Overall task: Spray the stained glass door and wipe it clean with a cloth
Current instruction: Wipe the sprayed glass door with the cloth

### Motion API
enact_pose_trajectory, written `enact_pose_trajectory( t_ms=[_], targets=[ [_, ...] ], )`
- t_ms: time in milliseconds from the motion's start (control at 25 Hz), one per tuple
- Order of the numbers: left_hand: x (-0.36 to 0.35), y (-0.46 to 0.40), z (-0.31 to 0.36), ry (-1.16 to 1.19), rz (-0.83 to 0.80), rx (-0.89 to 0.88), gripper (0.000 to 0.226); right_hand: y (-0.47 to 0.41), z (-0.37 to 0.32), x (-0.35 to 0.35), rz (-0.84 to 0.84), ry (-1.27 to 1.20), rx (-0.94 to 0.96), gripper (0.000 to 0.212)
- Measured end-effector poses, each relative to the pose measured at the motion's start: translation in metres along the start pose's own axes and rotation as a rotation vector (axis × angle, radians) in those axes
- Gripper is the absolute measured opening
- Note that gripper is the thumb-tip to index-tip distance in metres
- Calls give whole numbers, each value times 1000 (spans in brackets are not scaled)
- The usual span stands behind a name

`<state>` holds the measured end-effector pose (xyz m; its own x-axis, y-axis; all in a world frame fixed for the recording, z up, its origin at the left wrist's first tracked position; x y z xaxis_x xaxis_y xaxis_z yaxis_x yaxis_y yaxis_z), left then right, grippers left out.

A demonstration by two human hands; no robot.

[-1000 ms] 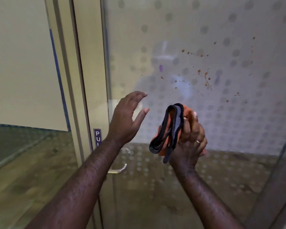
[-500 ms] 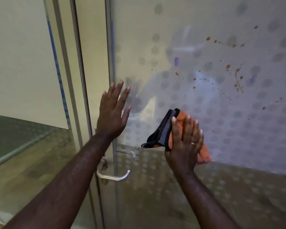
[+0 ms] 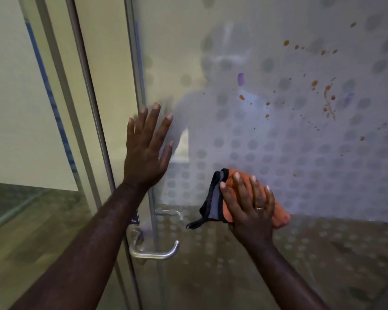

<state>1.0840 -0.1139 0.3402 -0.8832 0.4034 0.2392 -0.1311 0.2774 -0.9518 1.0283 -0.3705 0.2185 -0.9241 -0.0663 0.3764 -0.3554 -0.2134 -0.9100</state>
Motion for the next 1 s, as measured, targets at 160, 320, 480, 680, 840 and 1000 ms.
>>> enact_pose_trajectory(
  t_ms=[160,320,480,680,840,1000],
  targets=[
    [0,-15,-17,-2,32,-53,63,-1,-7,0,5,10,-98,82],
    [-7,-20,-17,21,34,-95,61,5,-20,-6,-37,7,-180,91],
    [-9,-22,-17,37,52,-53,62,7,-50,-10,-68,-22,-202,87],
    [-8,-20,-18,81,74,-62,59,-24,-132,-19,-70,-25,323,52],
    [-8,-20,-20,152,79,-43,57,-48,-103,-14,1,29,177,50],
    [-7,-20,-21,188,73,-27,55,-9,-81,-16,17,3,-98,48]
  ],
)
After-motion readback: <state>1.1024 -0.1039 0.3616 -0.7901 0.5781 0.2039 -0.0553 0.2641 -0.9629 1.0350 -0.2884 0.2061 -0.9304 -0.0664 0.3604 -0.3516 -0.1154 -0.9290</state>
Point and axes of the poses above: each hand's wrist, its own y-axis away from the middle knuckle, its own x-axis out of the back of the hand, z = x × y, the point moved 1 cm from there along -y, towards the middle knuckle, and after that the axes turned 2 degrees about -x, right-handed, at the moved point
